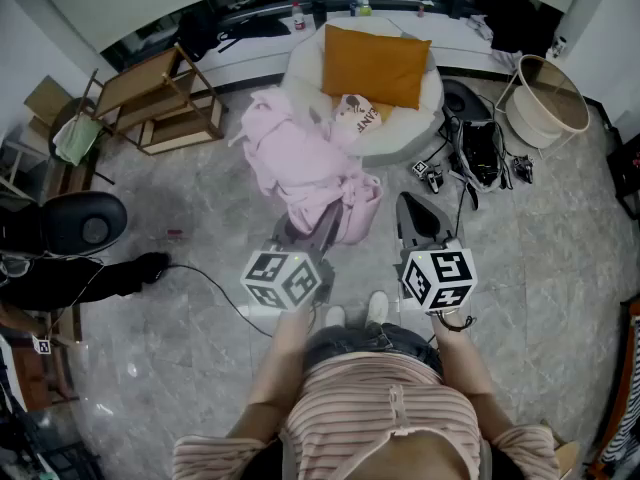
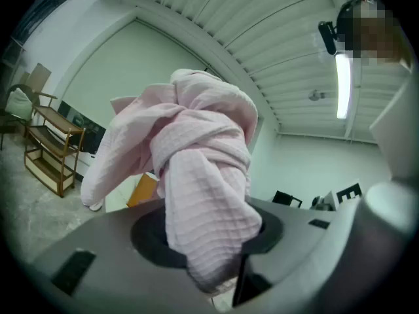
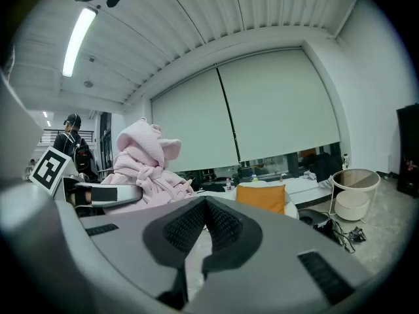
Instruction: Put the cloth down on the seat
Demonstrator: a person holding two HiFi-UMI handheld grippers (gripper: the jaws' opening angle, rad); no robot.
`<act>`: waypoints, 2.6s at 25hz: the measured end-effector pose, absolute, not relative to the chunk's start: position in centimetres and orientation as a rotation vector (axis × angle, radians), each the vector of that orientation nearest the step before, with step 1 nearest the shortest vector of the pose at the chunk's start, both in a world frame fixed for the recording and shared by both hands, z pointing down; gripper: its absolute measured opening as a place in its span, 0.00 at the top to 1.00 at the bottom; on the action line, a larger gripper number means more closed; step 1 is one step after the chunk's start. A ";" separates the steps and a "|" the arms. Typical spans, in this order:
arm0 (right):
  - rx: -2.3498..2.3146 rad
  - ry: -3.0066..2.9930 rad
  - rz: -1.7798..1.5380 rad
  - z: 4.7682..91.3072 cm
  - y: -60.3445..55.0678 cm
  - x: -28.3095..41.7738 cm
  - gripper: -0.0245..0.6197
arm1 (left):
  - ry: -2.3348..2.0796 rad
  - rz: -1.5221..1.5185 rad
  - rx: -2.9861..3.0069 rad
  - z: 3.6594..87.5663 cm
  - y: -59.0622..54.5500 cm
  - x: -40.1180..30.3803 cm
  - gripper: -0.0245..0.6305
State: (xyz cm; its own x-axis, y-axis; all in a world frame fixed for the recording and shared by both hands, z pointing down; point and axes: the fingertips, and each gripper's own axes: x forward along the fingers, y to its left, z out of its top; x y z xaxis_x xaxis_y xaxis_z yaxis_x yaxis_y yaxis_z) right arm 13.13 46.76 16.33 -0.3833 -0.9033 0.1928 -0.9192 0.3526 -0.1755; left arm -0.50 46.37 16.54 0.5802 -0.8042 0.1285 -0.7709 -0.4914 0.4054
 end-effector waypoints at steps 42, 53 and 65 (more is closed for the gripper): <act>1.679 -2.562 0.510 18.0 37.5 23.4 0.95 | -1.421 -0.090 2.319 16.3 36.3 5.2 0.69; 1.692 -2.544 0.531 20.3 31.3 22.8 0.95 | -1.446 -0.119 2.287 18.4 29.3 3.5 0.69; 1.641 -2.515 0.591 20.5 16.6 18.5 0.95 | -1.430 -0.074 2.222 19.9 14.7 -0.2 0.69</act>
